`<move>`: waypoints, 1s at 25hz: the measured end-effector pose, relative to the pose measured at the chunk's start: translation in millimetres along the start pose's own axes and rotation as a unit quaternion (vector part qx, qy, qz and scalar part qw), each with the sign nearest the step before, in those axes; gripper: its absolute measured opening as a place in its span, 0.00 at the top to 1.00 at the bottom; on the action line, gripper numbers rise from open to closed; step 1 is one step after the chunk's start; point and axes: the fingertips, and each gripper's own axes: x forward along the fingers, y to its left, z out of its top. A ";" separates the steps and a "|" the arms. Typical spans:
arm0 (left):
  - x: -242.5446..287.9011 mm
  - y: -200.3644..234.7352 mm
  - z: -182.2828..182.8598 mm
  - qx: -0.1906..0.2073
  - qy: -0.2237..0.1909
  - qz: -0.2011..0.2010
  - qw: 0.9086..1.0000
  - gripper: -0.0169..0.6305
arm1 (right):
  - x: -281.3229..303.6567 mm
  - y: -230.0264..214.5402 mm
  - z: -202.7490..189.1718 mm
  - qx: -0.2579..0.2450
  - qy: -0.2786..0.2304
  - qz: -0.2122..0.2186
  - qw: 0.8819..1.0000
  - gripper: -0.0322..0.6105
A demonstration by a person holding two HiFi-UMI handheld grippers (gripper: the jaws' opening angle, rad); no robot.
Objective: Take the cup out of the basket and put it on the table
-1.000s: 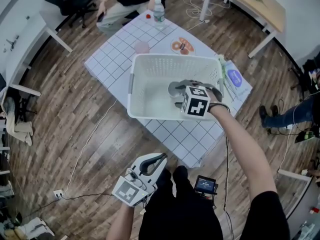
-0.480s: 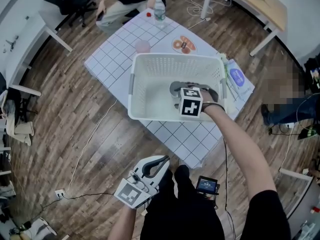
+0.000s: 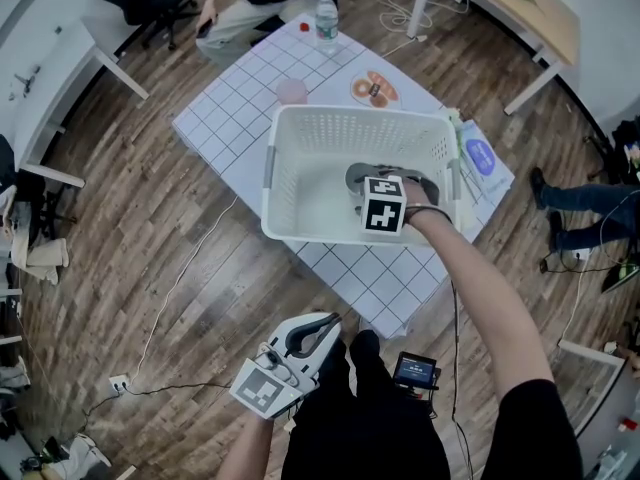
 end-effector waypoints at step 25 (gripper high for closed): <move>-6.0 3.1 2.9 -0.001 -0.001 0.002 1.000 0.96 | 1.1 -4.2 2.9 -0.015 0.000 -0.021 1.000 0.89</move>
